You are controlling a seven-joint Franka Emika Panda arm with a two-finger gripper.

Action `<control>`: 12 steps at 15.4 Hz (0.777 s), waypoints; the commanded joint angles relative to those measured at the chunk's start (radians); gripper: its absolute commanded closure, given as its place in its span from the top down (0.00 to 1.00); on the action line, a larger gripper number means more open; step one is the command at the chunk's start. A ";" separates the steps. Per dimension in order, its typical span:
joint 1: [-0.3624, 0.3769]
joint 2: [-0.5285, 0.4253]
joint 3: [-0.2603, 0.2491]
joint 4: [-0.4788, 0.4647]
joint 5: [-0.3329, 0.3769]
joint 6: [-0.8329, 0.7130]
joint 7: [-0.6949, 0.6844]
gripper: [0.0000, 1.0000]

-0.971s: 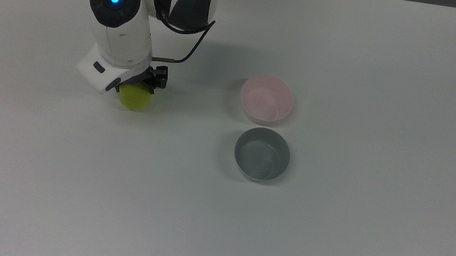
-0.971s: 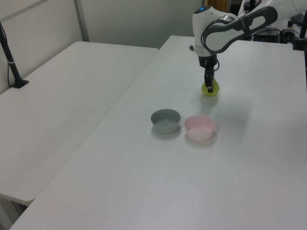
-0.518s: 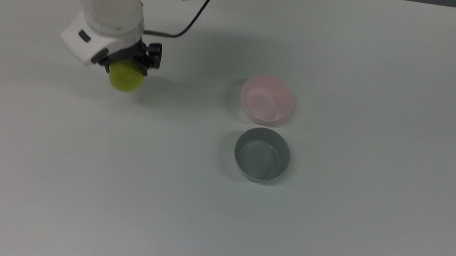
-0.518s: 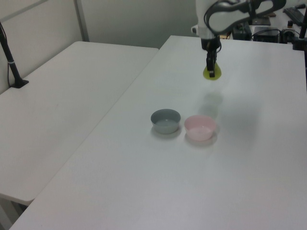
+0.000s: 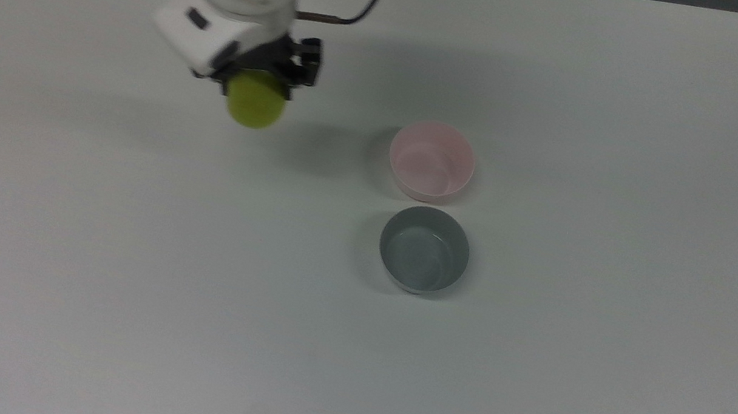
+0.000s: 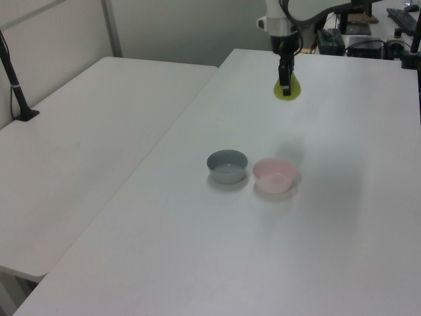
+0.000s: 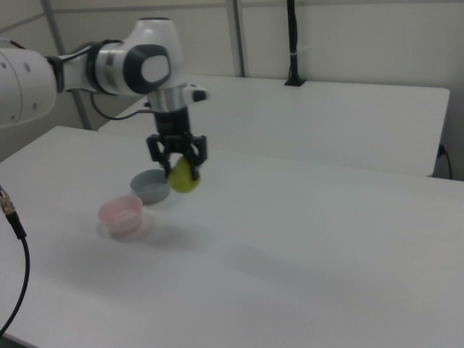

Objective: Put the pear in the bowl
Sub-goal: 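Carry the pear over the pink bowl and lower it inside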

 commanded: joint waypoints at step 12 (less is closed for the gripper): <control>0.352 0.077 -0.008 -0.017 0.014 -0.061 0.278 0.22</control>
